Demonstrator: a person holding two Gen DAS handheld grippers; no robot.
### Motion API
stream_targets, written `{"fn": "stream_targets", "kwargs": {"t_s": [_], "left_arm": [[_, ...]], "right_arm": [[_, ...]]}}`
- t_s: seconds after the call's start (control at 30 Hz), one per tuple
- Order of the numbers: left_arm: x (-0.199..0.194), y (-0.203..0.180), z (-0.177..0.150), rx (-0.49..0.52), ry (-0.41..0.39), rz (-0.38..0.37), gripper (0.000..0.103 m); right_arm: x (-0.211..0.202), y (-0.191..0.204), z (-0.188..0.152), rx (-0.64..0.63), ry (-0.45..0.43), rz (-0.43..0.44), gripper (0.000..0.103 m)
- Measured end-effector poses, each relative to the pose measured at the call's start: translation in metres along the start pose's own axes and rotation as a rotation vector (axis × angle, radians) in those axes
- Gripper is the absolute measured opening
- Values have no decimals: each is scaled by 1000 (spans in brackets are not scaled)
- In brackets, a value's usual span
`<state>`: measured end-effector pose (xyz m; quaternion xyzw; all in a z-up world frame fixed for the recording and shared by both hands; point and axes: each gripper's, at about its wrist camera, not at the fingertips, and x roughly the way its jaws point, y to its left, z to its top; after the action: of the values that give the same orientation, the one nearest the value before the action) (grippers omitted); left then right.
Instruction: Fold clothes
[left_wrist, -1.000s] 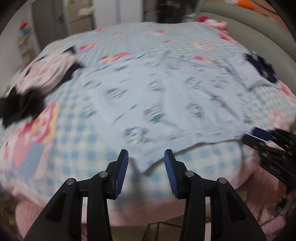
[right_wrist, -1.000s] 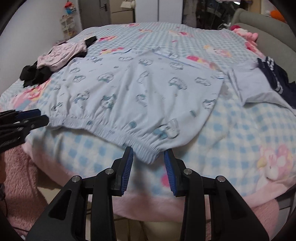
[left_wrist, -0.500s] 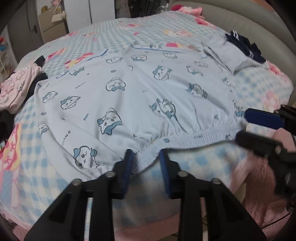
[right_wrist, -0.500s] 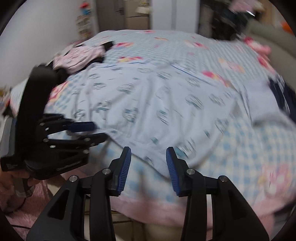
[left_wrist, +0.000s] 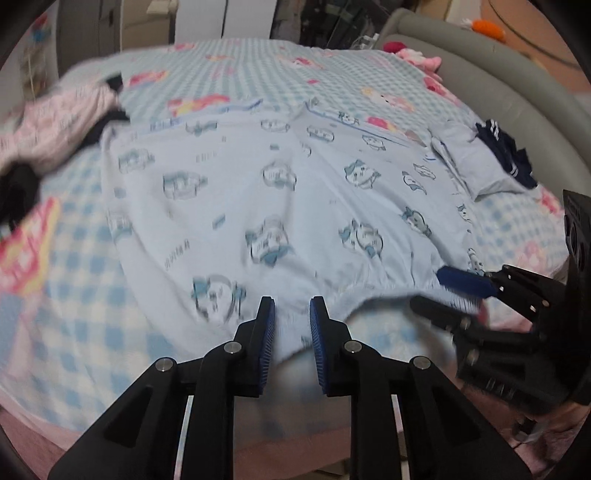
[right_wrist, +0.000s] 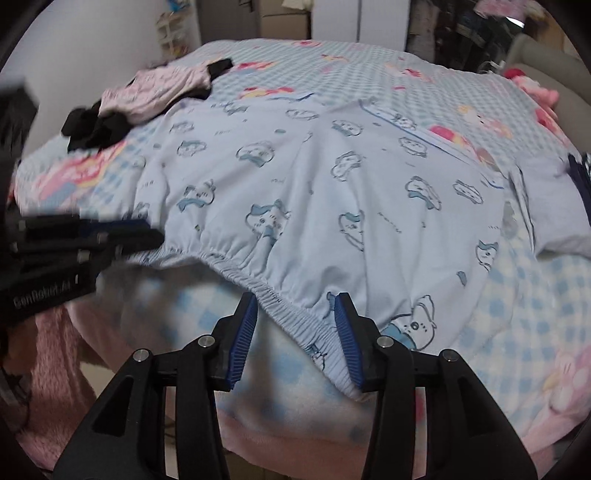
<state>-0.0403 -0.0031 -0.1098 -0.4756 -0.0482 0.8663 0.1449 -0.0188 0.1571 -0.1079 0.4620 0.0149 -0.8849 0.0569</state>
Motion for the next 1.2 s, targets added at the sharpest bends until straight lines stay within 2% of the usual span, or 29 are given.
{"fn": "stream_targets", "kwargs": {"t_s": [0.07, 0.13, 0.2, 0.23, 0.37, 0.47, 0.6, 0.63, 0.67, 0.7, 0.77, 0.8, 0.83, 0.97, 1.07, 1.13, 1.2], "left_arm": [[3, 3, -5, -16, 8, -20, 23], [3, 0, -6, -10, 6, -30, 29], [-1, -3, -4, -13, -14, -52, 50], [-4, -5, -3, -15, -26, -64, 53], [-8, -17, 4, 47, -45, -62, 53], [-1, -25, 9, 120, 0, -59, 53], [13, -34, 7, 205, 54, 25, 53], [19, -35, 5, 212, 73, 46, 53], [24, -35, 4, 218, 89, 67, 48], [27, -35, 3, 218, 92, 89, 35], [28, -35, 7, 205, 94, 108, 27], [26, -34, 10, 190, 88, 86, 16], [23, -33, 14, 175, 82, 66, 13], [13, -35, 23, 180, 33, 72, 9], [7, -39, 33, 195, -3, 76, 7], [6, -40, 40, 210, -12, 98, 7], [4, -38, 44, 200, -22, 81, 7]], "right_arm": [[-2, -2, 2, 24, -14, 17, 35], [-6, -3, 4, 36, -30, 27, 29], [-12, -5, 5, 54, -51, 32, 25], [-14, -7, 5, 66, -61, 37, 22], [-22, -21, 4, 150, -87, 63, 19], [-24, -28, 3, 168, -74, 79, 19], [-29, -16, -1, 75, -41, 112, 22], [-30, -10, -3, 46, -31, 121, 27], [-27, -4, -6, 17, -17, 121, 32], [-25, 2, -9, -11, -4, 121, 32], [-17, 12, -13, -54, 1, 88, 32], [-13, 14, -13, -67, -3, 67, 32], [-9, 14, -12, -74, -6, 57, 30], [-1, 5, -1, -66, -12, 25, 4], [-10, -3, 13, -54, -49, 5, 4], [-9, -4, 22, -82, -28, 14, 4], [-13, 0, 25, -103, -9, 64, 4]]}}
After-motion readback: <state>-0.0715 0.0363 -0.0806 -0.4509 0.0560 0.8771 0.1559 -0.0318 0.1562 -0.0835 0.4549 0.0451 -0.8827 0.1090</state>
